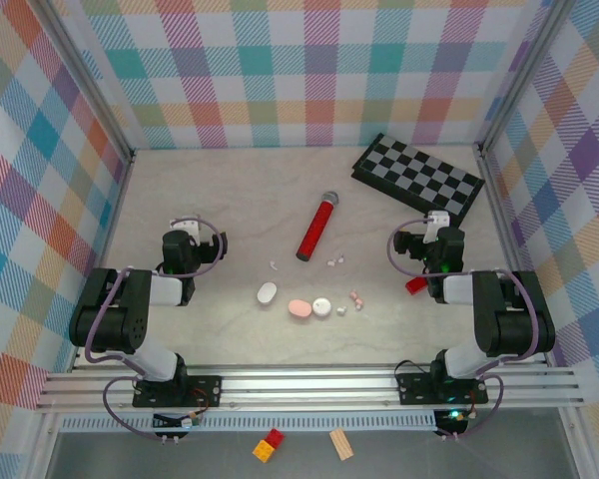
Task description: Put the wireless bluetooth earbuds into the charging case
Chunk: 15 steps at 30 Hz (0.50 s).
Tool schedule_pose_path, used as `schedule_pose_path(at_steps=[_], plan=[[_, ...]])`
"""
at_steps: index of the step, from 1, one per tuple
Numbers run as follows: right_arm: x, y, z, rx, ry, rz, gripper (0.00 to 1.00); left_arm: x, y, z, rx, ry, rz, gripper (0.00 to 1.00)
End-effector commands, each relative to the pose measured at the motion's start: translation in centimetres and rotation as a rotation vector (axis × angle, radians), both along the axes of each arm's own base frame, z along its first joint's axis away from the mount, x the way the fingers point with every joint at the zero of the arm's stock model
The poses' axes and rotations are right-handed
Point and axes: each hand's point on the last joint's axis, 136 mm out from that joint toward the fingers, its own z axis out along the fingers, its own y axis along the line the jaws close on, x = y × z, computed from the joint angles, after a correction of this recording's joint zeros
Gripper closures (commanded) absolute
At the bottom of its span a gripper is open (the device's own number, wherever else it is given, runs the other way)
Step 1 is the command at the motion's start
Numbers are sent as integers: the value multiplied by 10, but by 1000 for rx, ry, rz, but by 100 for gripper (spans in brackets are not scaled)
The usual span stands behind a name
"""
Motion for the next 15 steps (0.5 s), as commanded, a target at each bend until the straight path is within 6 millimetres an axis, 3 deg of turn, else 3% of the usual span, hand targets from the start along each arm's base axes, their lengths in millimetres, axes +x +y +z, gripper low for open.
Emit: schedule_pose_path(at_steps=[1, 10, 15], plan=[[8, 5, 14, -11, -54, 30, 1, 4, -2, 8, -6, -35, -4, 0], [8, 5, 22, -9, -49, 30, 1, 5, 0, 11, 6, -29, 15, 0], [-2, 3, 44, -5, -43, 14, 1, 7, -15, 36, 112, 28, 13, 0]])
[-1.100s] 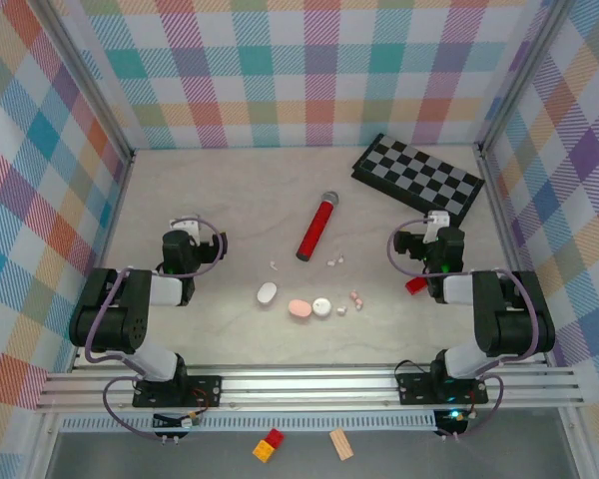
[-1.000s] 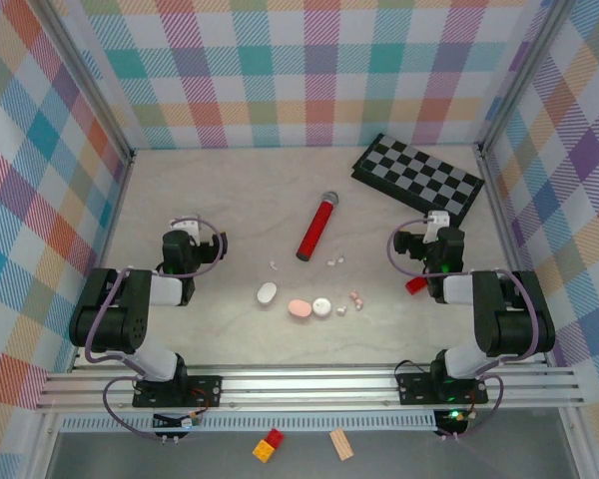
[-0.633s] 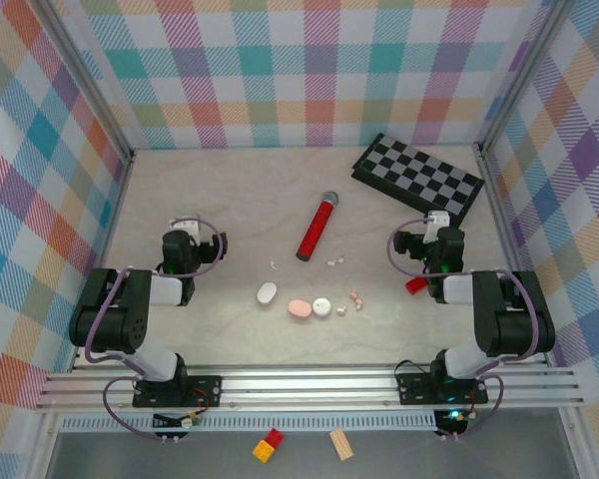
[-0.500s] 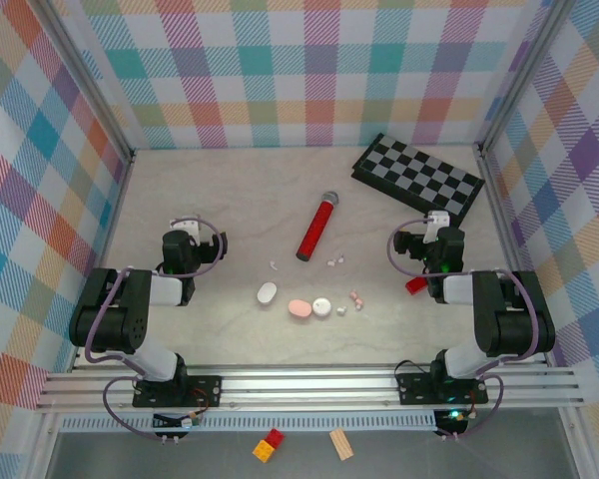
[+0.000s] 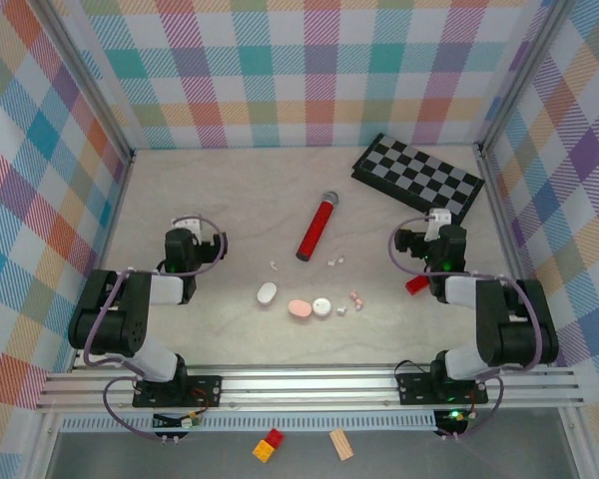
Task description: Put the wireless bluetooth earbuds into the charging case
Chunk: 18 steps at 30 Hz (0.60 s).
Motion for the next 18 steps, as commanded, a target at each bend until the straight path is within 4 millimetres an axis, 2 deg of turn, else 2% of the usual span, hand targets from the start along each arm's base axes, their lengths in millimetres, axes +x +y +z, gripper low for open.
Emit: schedule_pose_path(at_steps=[1, 4, 9, 14, 18], plan=[[-1, 5, 26, 3, -18, 15, 1, 7, -13, 39, 95, -4, -10, 0], [-10, 11, 40, 68, 0, 19, 1, 7, -33, 61, 156, -23, -33, 0], [-30, 41, 73, 174, -23, 138, 1, 1, -72, 87, 174, -41, -80, 0], [-63, 75, 99, 255, -9, 262, 1, -10, -106, 92, -38, 1, -145, 0], [-94, 109, 103, 288, 63, 375, 1, -20, -113, 96, -144, 17, -156, 0]])
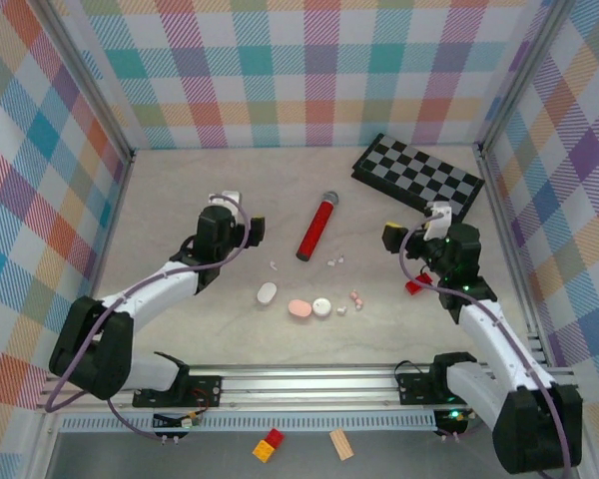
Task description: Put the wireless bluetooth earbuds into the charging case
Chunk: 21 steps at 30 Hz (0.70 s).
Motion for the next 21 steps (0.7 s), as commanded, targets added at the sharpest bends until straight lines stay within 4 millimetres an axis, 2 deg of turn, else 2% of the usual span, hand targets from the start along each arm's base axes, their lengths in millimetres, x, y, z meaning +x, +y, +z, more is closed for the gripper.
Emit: schedule_pose_path(at_steps=[1, 7, 12, 16, 21], plan=[[-33, 34, -6, 42, 136, 138, 1, -13, -5, 9, -118, 42, 0, 0], [-74, 92, -15, -16, 222, 349, 1, -19, -6, 12, -116, 95, -17, 0], [-99, 138, -35, -165, 250, 522, 1, -17, 8, 6, -218, 136, 23, 0], [-113, 169, -57, -236, 287, 614, 1, -17, 21, 2, -259, 151, 57, 0], [-122, 198, -85, -359, 336, 686, 1, -20, 26, 0, -247, 160, 64, 0]])
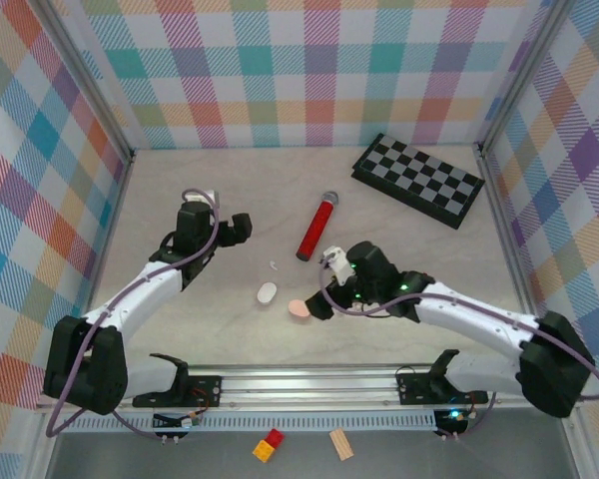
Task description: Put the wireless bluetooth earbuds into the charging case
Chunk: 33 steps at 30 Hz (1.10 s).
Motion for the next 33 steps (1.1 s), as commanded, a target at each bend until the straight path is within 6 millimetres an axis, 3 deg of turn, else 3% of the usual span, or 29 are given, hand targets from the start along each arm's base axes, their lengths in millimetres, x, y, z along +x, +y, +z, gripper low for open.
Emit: schedule_pose_path(at_steps=[1, 9, 16, 20, 27, 29, 33], plan=[[2, 16, -6, -80, -46, 58, 0, -7, 1, -1, -22, 18, -7, 0], [-4, 39, -41, -260, -63, 153, 8, -8, 4, -6, -6, 33, -6, 0], [-11, 42, -68, -358, -39, 199, 18, -8, 5, -11, -3, 40, -4, 0], [-13, 43, -80, -399, -19, 205, 19, -8, 4, -12, 1, 45, -12, 0], [-14, 43, -92, -448, -20, 207, 23, -9, 7, -11, 16, 41, -7, 0], [-14, 42, -93, -457, -22, 208, 32, -10, 7, -9, 19, 39, -11, 0], [-15, 40, -96, -472, -22, 208, 39, -10, 5, -9, 15, 40, -20, 0]])
